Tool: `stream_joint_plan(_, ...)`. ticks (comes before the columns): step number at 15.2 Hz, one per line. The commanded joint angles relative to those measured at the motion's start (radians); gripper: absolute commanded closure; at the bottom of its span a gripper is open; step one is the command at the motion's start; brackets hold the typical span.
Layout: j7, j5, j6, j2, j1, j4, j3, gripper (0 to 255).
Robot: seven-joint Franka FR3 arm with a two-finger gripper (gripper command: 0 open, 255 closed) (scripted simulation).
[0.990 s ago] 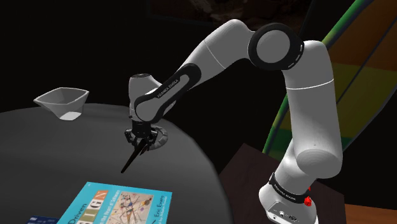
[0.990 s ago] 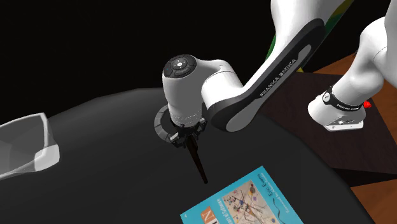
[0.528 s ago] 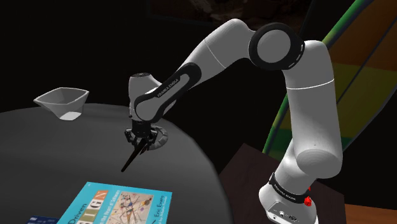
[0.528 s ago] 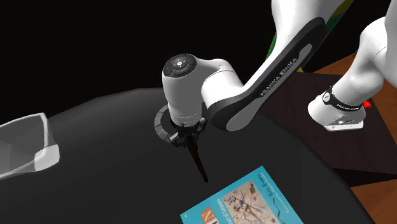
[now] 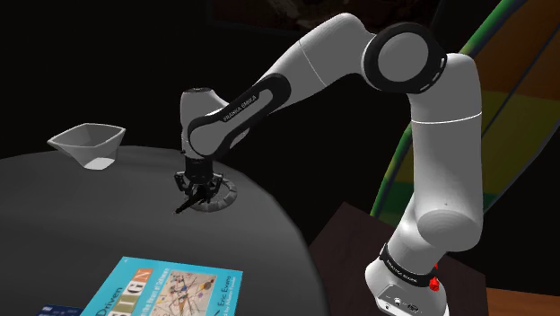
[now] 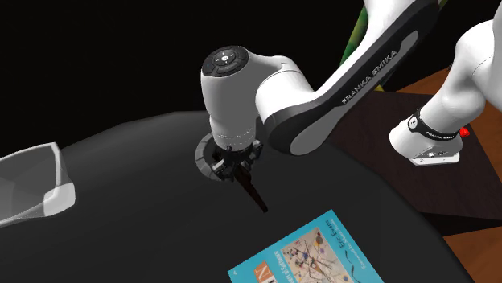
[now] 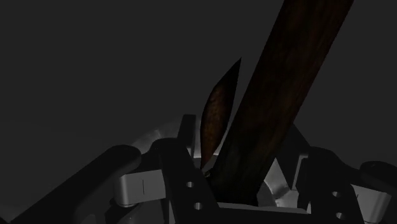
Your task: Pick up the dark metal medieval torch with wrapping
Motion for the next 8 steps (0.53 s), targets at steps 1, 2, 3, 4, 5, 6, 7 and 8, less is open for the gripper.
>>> stream_joint_plan(1,-0.001,0.005,-0.023,-0.015,-0.001,0.008,0.003,255)
stream_joint_plan(2,-0.002,0.008,-0.033,-0.023,-0.003,0.011,0.005,255)
stream_joint_plan(3,-0.003,0.011,-0.044,-0.031,-0.004,0.013,0.007,255)
stream_joint_plan(4,-0.004,0.013,-0.055,-0.039,-0.005,0.016,0.008,255)
stream_joint_plan(5,-0.006,0.016,-0.065,-0.047,-0.006,0.019,0.010,255)
stream_joint_plan(6,-0.007,0.019,-0.076,-0.055,-0.008,0.023,0.011,255)
stream_joint_plan(7,-0.007,0.019,-0.078,-0.057,-0.008,0.023,0.011,255)
stream_joint_plan(8,-0.007,0.019,-0.078,-0.056,-0.008,0.023,0.011,255)
